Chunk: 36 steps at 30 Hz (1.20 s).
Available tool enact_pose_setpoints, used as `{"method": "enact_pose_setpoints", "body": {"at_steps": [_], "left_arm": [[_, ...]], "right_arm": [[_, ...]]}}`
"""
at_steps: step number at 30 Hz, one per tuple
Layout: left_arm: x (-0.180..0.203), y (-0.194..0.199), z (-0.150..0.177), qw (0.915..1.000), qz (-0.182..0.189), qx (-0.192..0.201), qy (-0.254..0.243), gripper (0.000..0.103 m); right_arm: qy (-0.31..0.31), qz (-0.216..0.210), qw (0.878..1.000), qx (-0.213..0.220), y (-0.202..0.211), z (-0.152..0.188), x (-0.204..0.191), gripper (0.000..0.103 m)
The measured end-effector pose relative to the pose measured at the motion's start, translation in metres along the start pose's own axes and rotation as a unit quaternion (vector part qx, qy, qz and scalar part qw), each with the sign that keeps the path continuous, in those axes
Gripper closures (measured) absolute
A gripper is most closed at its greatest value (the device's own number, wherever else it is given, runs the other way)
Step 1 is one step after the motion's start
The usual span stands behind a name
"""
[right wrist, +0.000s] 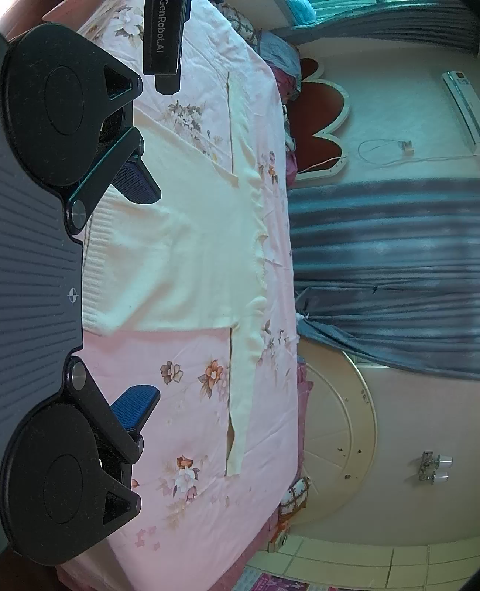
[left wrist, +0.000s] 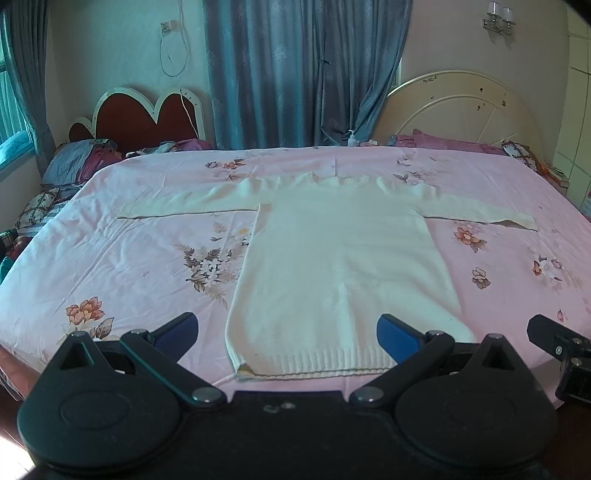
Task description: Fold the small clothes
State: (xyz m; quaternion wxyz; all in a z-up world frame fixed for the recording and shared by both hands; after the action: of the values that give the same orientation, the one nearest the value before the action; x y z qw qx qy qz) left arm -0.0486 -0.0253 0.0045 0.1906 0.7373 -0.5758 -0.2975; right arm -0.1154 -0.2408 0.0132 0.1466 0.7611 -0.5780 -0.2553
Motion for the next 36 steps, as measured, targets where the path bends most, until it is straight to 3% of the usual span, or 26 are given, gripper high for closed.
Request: {"method": "enact_pose_setpoints", "body": {"at_steps": [18,36], "left_arm": [[-0.009,-0.025,-0.009,0.9999,0.001,-0.012,0.005,0.0],[-0.006,-0.083,-0.033,0.9992,-0.002,-0.041,0.001,0.0]], "right_arm": [[-0.01,0.008,1.0,-0.001,-0.017,-0.003,-0.003,0.0],[-0.027,0.028,0.999,-0.022,-0.08,-0.02,0.016,0.0]]}}
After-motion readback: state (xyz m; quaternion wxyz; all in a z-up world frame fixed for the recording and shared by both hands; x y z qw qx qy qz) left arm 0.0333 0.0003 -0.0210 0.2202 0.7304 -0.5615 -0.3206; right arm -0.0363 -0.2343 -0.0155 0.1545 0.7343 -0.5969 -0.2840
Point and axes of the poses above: each gripper's, at about its wrist camera, not at the fingertips, and y roughly against the way its jaws point, x to its right, z to its underside, the point moved 1 cm from there along -y, roughly the way its jaws point, and after that the axes turned 13 degrees about -z, right-handed, at the moved point
